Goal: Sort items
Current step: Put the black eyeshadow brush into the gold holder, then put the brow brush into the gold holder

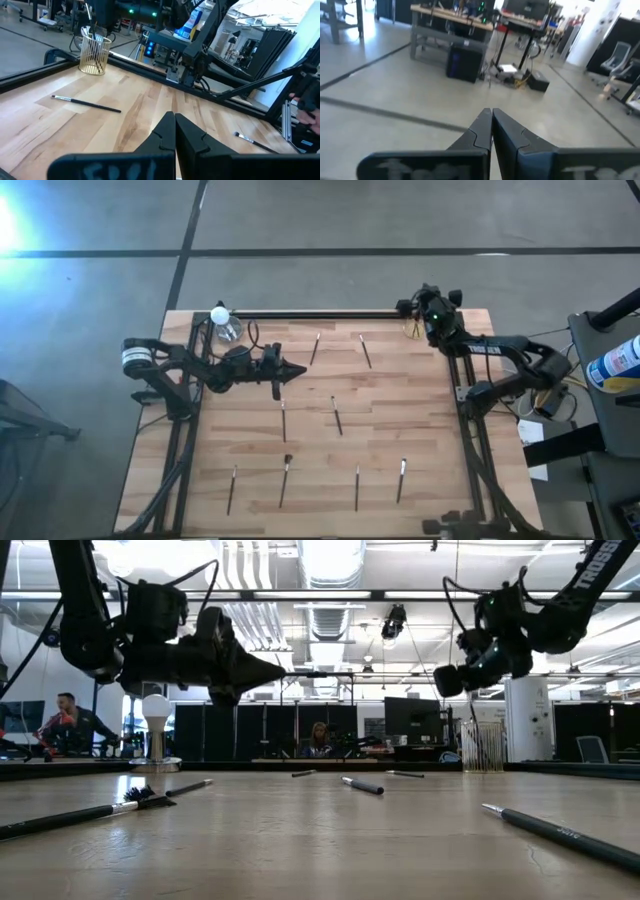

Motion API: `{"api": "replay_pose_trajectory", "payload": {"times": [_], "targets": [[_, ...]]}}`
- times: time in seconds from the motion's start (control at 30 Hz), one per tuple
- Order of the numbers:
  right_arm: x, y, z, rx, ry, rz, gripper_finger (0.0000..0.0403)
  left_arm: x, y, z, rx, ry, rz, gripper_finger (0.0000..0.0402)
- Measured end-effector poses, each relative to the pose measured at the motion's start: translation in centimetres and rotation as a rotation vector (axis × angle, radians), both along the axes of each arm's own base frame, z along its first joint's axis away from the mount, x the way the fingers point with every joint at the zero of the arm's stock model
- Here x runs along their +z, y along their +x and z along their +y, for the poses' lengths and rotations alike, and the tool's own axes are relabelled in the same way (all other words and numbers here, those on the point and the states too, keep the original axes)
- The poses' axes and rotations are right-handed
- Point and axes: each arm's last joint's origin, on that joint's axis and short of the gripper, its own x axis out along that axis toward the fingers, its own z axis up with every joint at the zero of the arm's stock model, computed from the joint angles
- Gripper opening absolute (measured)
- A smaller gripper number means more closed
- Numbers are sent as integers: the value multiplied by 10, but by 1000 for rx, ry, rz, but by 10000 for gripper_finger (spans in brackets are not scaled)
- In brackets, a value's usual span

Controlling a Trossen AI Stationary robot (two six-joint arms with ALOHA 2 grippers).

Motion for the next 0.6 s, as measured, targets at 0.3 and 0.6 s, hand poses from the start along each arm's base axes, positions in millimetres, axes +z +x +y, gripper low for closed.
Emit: {"api": "replay_pose_trajectory", "payload": {"times": [0.3, 0.6], "targets": [[-4, -2, 3, -34, 160, -48, 8, -5, 1, 0, 10, -71, 52, 0], [7, -5, 7, -59, 327, 15, 44, -7, 1, 0, 13, -129, 69, 41]]}}
